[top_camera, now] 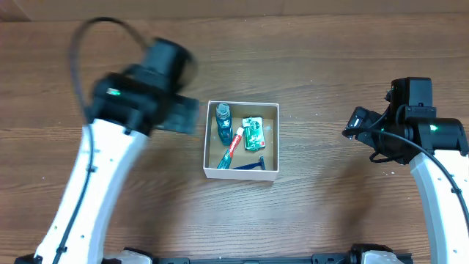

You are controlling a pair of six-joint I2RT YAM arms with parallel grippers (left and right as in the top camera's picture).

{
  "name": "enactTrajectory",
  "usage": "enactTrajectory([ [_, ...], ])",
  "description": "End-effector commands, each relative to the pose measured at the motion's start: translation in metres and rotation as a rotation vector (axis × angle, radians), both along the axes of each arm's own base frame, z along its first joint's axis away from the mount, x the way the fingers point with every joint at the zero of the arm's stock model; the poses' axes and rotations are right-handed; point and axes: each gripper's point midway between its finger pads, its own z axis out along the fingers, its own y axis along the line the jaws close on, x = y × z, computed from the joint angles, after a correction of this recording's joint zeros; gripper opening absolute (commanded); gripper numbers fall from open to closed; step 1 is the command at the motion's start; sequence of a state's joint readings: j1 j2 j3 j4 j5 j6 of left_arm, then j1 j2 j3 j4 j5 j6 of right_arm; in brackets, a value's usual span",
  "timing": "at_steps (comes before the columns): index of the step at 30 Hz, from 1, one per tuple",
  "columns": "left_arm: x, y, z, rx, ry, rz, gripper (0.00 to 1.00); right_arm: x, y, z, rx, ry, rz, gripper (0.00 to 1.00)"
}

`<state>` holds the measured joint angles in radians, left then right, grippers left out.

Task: Pack container
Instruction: 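Place the blue razor into the box and release, then grasp the green toothbrush with the left gripper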

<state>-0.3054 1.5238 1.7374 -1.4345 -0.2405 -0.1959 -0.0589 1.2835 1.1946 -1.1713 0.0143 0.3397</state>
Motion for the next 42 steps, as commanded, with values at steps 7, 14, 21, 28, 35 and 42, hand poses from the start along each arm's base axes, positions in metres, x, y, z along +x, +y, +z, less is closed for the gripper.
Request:
enactTrajectory([
  [7, -0.005, 0.158, -0.074, -0.095, 0.076, 0.458, 1.0, 0.0, 0.0, 0.004, 0.001, -0.016, -0.002, 1.0],
  [14, 0.0, 0.18, -0.158, -0.151, 0.154, 0.437, 1.0, -0.001, 0.0, 0.003, 0.001, -0.012, -0.001, 1.0],
  [21, -0.001, 0.177, -0.233, -0.186, 0.35, 0.416, 1.0, -0.001, 0.0, 0.003, 0.001, -0.012, -0.001, 1.0],
  [28, -0.008, 0.174, -0.267, -0.203, 0.444, 0.434, 1.0, -0.001, 0.0, 0.003, 0.001, -0.012, -0.002, 1.0],
  [35, -0.016, 0.16, -0.291, -0.277, 0.522, 0.448, 0.74, -0.001, 0.0, 0.003, 0.001, -0.011, -0.002, 1.0],
  [42, -0.017, 0.156, -0.293, -0.296, 0.534, 0.447, 0.05, -0.001, 0.0, 0.003, 0.001, -0.008, -0.002, 1.0],
])
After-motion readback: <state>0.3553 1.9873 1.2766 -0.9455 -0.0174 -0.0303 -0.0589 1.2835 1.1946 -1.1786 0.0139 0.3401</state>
